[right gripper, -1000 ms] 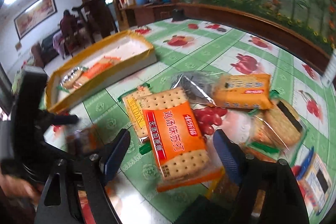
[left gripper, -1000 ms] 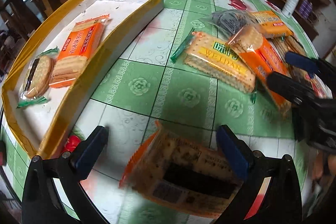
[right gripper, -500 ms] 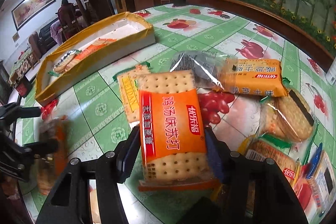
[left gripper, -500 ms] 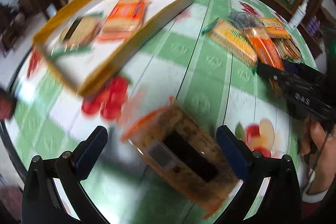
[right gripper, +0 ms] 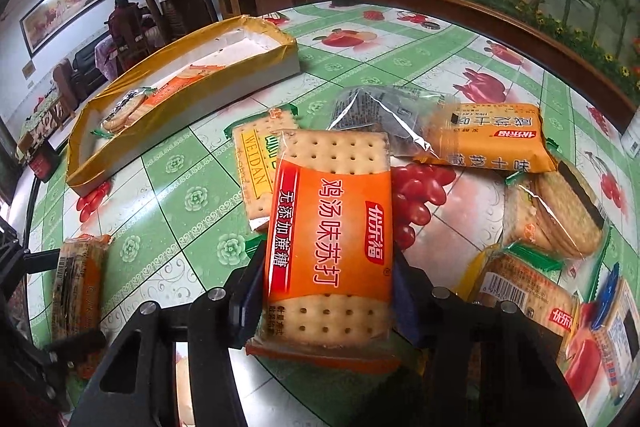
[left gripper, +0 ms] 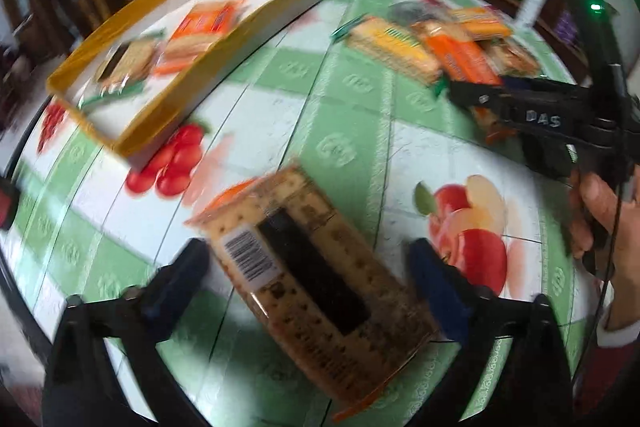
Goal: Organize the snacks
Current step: 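Carry both packs over the white tray and release them inside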
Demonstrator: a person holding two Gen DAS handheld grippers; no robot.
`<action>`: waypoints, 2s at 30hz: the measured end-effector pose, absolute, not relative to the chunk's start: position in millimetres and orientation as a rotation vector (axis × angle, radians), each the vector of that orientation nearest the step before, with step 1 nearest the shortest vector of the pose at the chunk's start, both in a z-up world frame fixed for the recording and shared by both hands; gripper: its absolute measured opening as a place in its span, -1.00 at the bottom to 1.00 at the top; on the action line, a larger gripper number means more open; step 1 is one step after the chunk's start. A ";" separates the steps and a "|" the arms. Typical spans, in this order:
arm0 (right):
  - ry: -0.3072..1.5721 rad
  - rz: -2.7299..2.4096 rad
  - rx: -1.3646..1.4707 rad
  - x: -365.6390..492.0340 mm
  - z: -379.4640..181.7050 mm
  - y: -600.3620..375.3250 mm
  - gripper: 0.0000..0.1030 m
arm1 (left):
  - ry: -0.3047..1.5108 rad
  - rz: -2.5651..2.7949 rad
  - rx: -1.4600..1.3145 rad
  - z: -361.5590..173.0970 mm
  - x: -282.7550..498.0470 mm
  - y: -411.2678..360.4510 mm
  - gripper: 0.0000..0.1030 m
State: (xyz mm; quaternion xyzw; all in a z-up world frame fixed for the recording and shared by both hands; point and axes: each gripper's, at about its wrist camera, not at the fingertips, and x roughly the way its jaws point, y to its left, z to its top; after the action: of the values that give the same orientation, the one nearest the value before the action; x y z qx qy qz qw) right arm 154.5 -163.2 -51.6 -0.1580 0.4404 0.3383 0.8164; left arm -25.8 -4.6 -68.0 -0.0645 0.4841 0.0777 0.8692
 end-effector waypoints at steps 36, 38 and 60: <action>0.860 0.897 0.023 79.6 12.2 -143.6 0.06 | 0.707 0.344 -0.099 -2.9 -28.1 105.0 0.06; 0.865 0.910 0.022 80.3 10.7 -134.0 0.06 | 0.709 0.357 -0.107 -4.8 -26.8 112.9 0.06; 0.916 1.000 0.064 150.7 -2.5 8.7 0.06 | 0.763 0.421 -0.159 -16.0 45.4 193.4 0.03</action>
State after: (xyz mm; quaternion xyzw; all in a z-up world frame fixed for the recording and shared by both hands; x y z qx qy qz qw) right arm 150.7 8.7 -2.5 0.0296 0.4236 0.4623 0.7785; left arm 45.4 193.4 -16.0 -0.0770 0.3690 0.2036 0.9036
